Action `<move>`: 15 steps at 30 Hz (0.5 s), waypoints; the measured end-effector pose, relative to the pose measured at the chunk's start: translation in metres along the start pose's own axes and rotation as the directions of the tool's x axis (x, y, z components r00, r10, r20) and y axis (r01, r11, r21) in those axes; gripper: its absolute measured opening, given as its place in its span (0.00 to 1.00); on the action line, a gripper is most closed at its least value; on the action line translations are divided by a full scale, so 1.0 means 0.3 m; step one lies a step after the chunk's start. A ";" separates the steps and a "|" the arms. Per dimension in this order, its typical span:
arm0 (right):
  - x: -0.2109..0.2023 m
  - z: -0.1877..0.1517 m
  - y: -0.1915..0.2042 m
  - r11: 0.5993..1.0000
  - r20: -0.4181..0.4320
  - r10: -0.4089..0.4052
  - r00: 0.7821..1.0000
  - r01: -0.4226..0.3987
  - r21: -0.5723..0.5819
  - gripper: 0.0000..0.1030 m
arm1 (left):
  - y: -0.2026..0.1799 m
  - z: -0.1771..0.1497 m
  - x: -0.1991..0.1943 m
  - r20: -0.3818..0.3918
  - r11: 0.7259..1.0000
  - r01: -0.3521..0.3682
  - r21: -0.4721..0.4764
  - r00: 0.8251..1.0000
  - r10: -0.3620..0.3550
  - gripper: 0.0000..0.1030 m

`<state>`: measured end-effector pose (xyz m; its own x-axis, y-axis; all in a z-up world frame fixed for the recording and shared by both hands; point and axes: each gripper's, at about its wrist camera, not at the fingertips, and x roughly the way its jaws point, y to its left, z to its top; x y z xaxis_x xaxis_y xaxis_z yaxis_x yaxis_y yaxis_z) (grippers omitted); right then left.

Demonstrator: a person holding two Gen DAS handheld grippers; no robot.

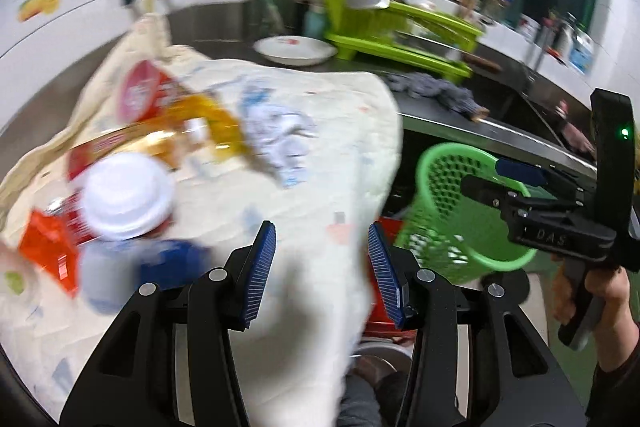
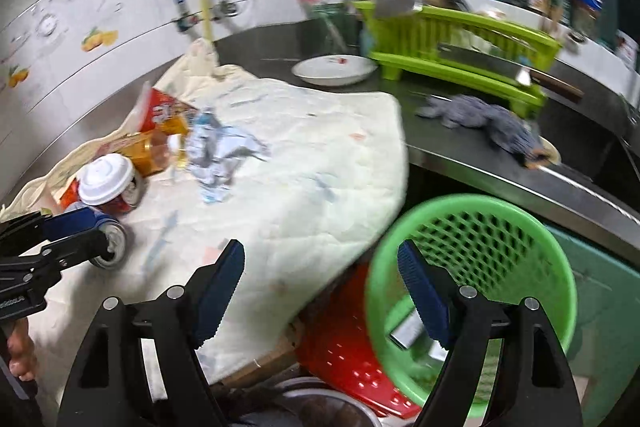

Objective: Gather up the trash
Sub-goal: 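Move the right gripper back to the cloth and grasp the crumpled paper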

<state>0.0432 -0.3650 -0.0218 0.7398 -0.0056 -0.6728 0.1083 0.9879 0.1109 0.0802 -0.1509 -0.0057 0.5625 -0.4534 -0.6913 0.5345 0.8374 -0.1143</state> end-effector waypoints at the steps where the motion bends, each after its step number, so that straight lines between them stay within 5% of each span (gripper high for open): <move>1: 0.015 0.014 0.023 1.000 0.000 0.012 1.000 -0.012 -0.010 0.74 | 0.039 -0.009 -0.022 0.009 1.000 -0.022 -0.020 1.000 0.022 0.49; 15: 0.253 0.186 0.328 0.976 -0.021 0.120 0.993 -0.122 -0.182 0.72 | 0.383 -0.027 -0.091 0.018 0.963 -0.152 -0.221 0.987 0.160 0.51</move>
<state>0.1469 -0.2769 -0.0211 0.7336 0.1162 -0.6696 -0.1052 0.9928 0.0570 0.1212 -0.0398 -0.0059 0.6520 -0.3191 -0.6877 0.2903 0.9431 -0.1624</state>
